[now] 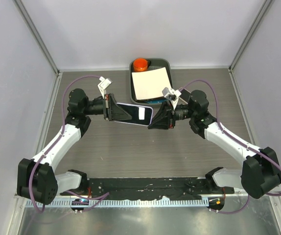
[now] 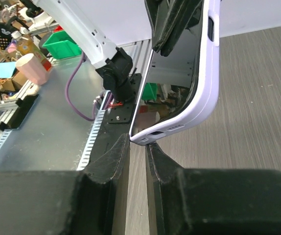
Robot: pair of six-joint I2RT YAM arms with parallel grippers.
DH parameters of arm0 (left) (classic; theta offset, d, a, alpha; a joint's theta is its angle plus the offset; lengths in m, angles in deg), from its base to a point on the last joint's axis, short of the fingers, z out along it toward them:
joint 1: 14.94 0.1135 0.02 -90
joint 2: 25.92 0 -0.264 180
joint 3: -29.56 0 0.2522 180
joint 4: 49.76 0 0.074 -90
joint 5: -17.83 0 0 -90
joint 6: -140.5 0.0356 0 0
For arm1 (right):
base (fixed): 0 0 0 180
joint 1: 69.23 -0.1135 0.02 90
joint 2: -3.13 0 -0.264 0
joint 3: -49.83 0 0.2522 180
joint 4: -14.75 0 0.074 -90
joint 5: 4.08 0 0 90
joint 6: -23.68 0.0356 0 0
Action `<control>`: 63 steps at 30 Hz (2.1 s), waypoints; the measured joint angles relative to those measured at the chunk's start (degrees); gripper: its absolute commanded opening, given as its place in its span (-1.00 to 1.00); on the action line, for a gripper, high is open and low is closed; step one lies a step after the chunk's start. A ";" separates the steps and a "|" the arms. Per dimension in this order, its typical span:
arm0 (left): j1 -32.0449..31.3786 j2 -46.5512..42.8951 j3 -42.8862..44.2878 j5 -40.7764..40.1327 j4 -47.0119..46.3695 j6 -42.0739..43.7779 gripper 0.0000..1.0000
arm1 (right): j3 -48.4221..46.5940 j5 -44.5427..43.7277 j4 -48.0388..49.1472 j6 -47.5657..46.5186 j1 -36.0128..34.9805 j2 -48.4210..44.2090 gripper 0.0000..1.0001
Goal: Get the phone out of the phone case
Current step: Remove the phone case from the phone.
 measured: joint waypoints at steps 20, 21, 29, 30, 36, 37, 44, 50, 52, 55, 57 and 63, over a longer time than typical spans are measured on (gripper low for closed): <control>0.04 0.11 -3.52 -3.80 -9.55 -5.92 -1.00 | -0.59 -3.41 -4.96 -4.61 0.02 -0.02 -0.98; 0.04 0.11 -3.61 -3.85 -9.84 -6.16 -1.00 | -0.59 -3.41 -4.96 -4.66 0.02 -0.02 -0.98; 0.04 0.11 -4.04 -4.20 -11.19 -7.43 -1.00 | -0.59 -3.41 -4.96 -5.42 0.17 -0.02 -0.98; 0.04 0.11 -4.13 -4.26 -11.34 -7.61 -1.00 | -0.59 -3.41 -4.96 -5.62 0.17 -0.02 -0.98; 0.04 0.11 -4.28 -4.44 -12.11 -8.00 -1.00 | -0.59 -3.43 -4.94 -6.19 0.39 0.13 -0.98; 0.04 0.11 -4.28 -4.46 -12.15 -8.04 -1.00 | -0.59 -3.45 -4.94 -6.21 0.44 0.13 -0.98; 0.04 0.11 -4.59 -4.96 -12.96 -8.09 -1.00 | -0.59 -4.11 -4.26 -5.05 0.70 0.94 -0.98; 0.44 0.11 -4.81 -6.58 -12.96 -8.00 -1.00 | -1.55 -5.14 -3.67 -2.27 1.33 2.89 -0.98; 0.66 0.11 -4.83 -7.21 -12.98 -8.00 -1.00 | -2.23 -5.68 -3.67 -1.29 1.62 3.78 -0.98; 0.92 0.11 -5.01 -8.83 -13.09 -7.89 -1.00 | -2.89 -7.54 -3.37 0.66 2.10 5.16 -0.98; 0.94 0.11 -5.20 -10.21 -13.09 -7.69 -1.00 | -2.93 -8.79 -2.73 2.23 2.47 5.77 -0.99; 1.01 0.11 -5.35 -13.49 -13.11 -7.54 -1.00 | -2.93 -10.82 1.99 8.81 3.43 7.67 -0.98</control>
